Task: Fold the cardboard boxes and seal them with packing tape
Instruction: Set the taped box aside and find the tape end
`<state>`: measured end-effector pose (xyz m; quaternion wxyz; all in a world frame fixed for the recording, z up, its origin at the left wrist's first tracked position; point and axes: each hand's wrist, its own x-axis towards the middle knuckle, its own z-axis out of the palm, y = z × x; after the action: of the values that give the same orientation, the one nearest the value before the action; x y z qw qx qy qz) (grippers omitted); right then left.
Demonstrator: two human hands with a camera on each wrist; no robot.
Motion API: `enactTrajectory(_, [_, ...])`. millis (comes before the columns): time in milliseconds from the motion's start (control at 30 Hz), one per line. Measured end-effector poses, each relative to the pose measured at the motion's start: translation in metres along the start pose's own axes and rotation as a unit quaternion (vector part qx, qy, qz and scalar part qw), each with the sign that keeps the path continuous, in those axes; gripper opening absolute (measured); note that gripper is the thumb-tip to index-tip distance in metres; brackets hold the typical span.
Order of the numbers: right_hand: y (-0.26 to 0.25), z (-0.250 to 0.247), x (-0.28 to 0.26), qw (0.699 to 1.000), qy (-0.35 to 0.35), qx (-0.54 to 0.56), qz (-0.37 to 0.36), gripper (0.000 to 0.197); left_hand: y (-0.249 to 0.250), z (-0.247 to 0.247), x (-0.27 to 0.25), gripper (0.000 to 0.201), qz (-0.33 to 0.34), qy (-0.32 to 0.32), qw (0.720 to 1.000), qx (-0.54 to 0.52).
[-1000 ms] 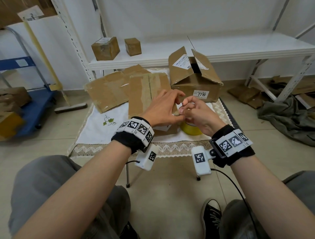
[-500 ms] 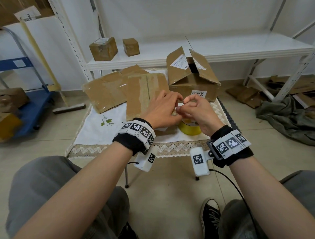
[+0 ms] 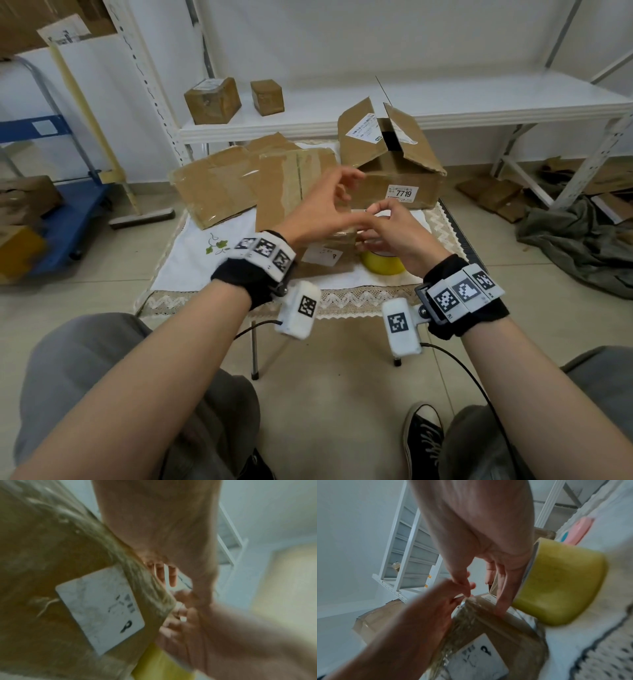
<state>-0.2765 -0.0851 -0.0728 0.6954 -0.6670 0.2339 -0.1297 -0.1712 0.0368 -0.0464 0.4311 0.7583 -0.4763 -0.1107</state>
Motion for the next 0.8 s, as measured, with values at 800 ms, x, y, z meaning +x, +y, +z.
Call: enactTrajectory(800, [-0.034, 0.024, -0.006, 0.995, -0.037, 0.095, -0.023, 0.055, -0.037, -0.089, -0.086, 0.055, -0.230, 0.080, 0.771, -0.588])
